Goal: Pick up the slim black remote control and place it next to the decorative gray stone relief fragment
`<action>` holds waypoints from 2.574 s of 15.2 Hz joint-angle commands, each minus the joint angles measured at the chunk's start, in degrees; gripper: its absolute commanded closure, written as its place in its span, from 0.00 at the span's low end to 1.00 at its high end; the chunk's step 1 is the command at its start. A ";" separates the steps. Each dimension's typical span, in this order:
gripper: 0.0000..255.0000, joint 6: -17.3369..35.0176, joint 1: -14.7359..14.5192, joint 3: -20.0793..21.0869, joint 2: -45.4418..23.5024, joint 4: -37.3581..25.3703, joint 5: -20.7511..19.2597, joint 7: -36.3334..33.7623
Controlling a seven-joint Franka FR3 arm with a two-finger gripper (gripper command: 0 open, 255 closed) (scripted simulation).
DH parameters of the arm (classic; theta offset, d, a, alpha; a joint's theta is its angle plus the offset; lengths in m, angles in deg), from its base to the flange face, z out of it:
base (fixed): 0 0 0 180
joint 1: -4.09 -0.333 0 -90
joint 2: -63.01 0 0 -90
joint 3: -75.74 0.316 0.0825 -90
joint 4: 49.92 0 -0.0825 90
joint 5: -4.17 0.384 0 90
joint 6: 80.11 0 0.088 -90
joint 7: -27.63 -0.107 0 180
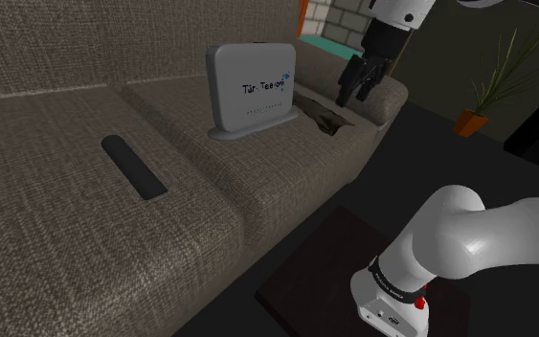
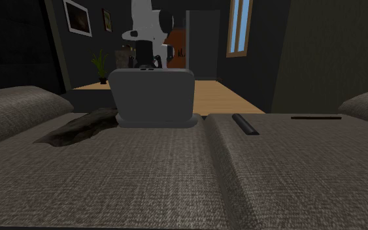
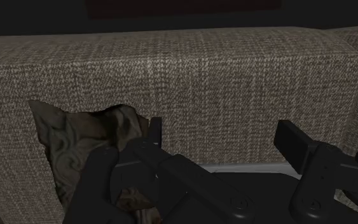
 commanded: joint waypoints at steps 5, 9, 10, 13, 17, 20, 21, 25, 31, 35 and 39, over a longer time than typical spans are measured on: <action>0.00 3.03 -1.36 4.26 -3.92 -0.54 3.10 -4.67; 0.00 6.11 -2.58 8.39 -8.74 -2.13 5.64 -9.22; 0.00 6.87 -2.84 9.42 -10.08 -2.69 6.18 -10.34; 0.00 9.09 -3.53 12.45 -14.36 -4.76 7.48 -13.70; 0.00 11.82 -4.25 16.41 -20.70 -8.45 8.41 -18.25; 0.00 13.61 -4.68 19.32 -25.91 -11.90 8.39 -21.78; 0.00 14.15 -4.82 20.27 -27.74 -13.18 8.23 -22.99; 0.00 15.92 -5.53 23.89 -35.50 -19.03 6.72 -28.06; 0.00 16.97 -7.83 28.27 -48.62 -30.15 1.83 -36.22; 0.00 16.12 -11.01 29.84 -58.30 -39.58 -2.68 -41.50; 0.00 18.19 -11.54 29.75 -59.51 -38.60 -3.25 -42.06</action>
